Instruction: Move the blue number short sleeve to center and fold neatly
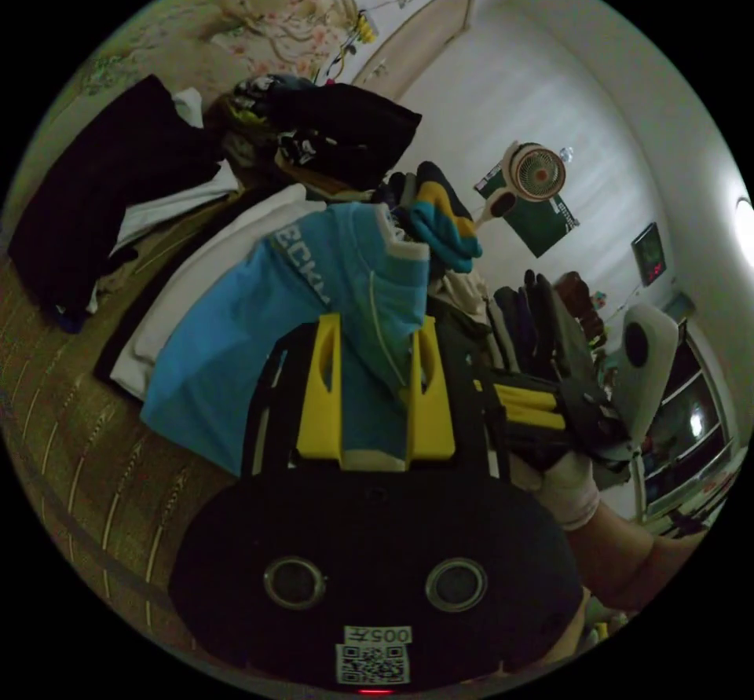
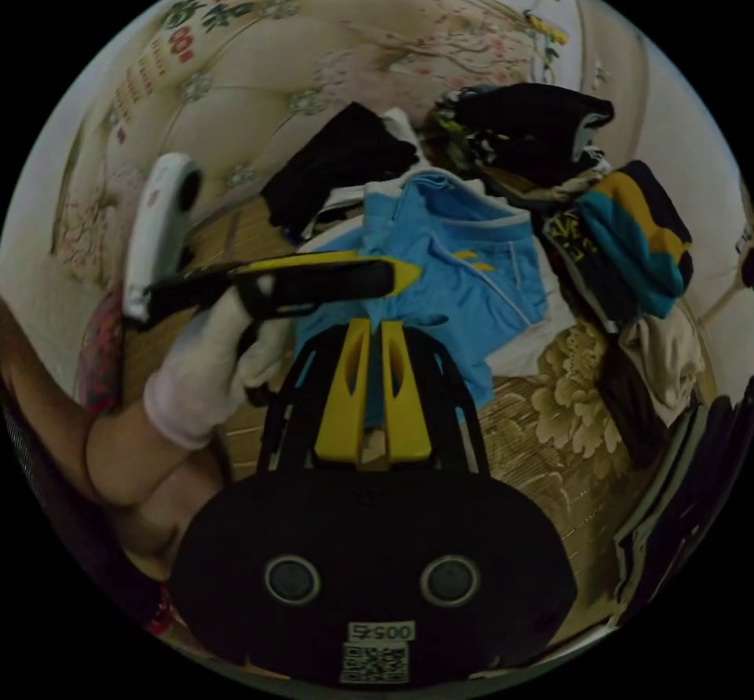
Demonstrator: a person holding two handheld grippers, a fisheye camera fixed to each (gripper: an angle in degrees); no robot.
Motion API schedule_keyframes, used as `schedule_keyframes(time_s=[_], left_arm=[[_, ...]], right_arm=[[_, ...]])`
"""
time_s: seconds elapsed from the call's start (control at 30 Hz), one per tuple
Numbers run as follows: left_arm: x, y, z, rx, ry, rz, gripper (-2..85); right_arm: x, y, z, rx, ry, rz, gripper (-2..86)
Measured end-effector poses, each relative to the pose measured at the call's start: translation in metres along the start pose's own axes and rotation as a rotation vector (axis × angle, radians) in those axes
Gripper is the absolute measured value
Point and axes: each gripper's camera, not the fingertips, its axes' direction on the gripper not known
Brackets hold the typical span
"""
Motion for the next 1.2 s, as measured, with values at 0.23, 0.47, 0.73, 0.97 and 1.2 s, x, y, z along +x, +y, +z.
schedule_keyframes(time_s=[0.23,0.47,0.73,0.97,1.2], left_arm=[[0.021,0.019,-0.027,0.049,-0.088,0.101,4.7],[0.046,0.049,-0.051,0.048,-0.098,0.171,4.3],[0.07,0.089,-0.089,0.041,-0.122,0.267,4.0],[0.083,0.126,-0.135,0.101,-0.116,0.252,4.1],[0.104,0.163,-0.196,0.208,0.22,0.25,4.1]], right_arm=[[0.015,-0.02,-0.051,0.099,-0.115,0.13,0.2],[0.077,-0.043,-0.06,0.117,-0.399,0.593,10.3],[0.061,-0.051,-0.071,0.078,-0.397,0.86,7.4],[0.002,-0.03,-0.16,0.259,-0.333,0.819,3.9],[-0.109,0.037,-0.348,0.552,-0.025,0.64,3.6]])
